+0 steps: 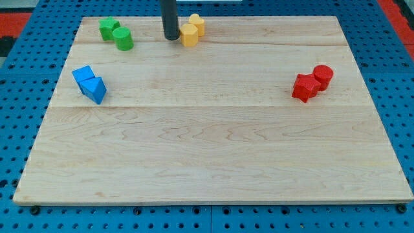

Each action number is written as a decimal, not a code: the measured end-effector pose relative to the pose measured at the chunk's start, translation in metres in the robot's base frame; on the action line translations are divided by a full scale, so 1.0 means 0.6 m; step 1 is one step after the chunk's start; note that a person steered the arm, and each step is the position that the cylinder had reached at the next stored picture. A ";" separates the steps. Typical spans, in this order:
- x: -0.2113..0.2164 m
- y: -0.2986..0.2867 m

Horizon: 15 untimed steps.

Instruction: Adjust the yellow hexagon below the yellow heart

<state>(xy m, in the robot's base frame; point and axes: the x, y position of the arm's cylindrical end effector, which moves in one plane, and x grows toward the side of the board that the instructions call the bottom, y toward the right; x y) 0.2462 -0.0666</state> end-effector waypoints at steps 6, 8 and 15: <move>-0.012 -0.003; -0.012 0.024; -0.023 -0.125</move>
<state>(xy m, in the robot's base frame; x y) 0.2323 -0.1419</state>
